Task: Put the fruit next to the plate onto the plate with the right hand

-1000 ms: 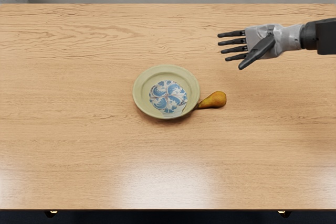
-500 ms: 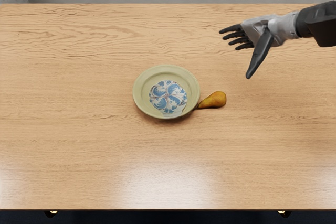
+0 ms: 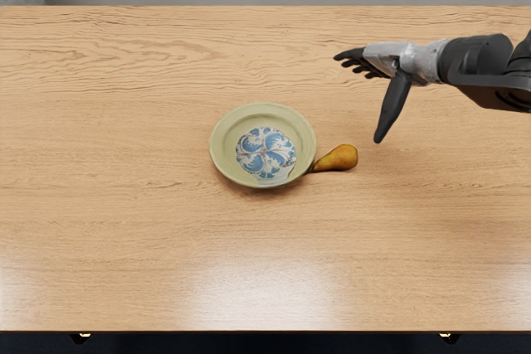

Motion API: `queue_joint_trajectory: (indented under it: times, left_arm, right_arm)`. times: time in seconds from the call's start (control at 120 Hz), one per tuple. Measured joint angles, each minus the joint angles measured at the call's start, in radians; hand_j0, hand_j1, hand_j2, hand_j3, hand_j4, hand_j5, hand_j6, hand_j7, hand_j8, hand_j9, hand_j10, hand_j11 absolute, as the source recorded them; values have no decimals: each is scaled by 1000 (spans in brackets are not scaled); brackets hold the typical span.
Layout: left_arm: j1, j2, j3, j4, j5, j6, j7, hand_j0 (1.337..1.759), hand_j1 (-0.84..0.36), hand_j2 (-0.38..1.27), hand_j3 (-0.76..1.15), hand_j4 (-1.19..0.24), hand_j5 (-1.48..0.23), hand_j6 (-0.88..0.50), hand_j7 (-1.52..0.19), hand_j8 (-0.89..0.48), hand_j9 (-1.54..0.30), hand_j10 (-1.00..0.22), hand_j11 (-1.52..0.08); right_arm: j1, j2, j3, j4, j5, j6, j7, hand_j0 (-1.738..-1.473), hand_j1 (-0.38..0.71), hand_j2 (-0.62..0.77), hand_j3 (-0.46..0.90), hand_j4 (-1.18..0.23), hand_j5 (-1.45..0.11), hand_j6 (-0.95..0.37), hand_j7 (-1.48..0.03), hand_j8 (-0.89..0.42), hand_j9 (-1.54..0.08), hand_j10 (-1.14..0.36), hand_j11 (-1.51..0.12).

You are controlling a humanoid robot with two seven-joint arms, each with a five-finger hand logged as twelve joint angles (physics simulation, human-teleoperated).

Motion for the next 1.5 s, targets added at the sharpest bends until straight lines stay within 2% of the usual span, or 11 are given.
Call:
queue_joint_trajectory:
  times: [0.175,0.467,0.858,1.217,1.5]
  left_arm:
    - [0,0,0,0,0,0,0,1658,325,4,0,-21,-27,-21,-27,-21,-27,-21,-27]
    - [0,0,0,0,0,0,0,1658,325,4,0,-21,-27,-21,-27,-21,-27,-21,-27]
    - [0,0,0,0,0,0,0,1658,325,4,0,-21,-27,-21,-27,-21,-27,-21,-26]
    - [0,0,0,0,0,0,0,1658,325,4,0,-21,-27,-21,-27,-21,-27,-21,-26]
    - [0,0,0,0,0,0,0,1658,325,4,0,-21,-27,-21,-27,-21,-27,-21,-26]
  right_arm:
    - [-68,-3,-3,68,-97,-110,0,-1658,-254,-15,0,-83,-104,-84,-104,-83,-104,-82,-104]
    - [-148,9,-4,125,-208,-207,0,-1658,-208,-22,0,-122,-155,-123,-154,-122,-155,-121,-154]
    - [-207,63,-43,158,-337,-312,-3,-1658,-153,-31,0,-168,-215,-170,-214,-168,-214,-167,-214]
    - [-267,77,-75,196,-453,-408,-5,-1658,-5,-55,0,-291,-375,-292,-374,-291,-375,-290,-375]
    - [-314,80,-76,193,-502,-454,-5,-1658,44,-63,0,-332,-429,-333,-428,-333,-428,-332,-428]
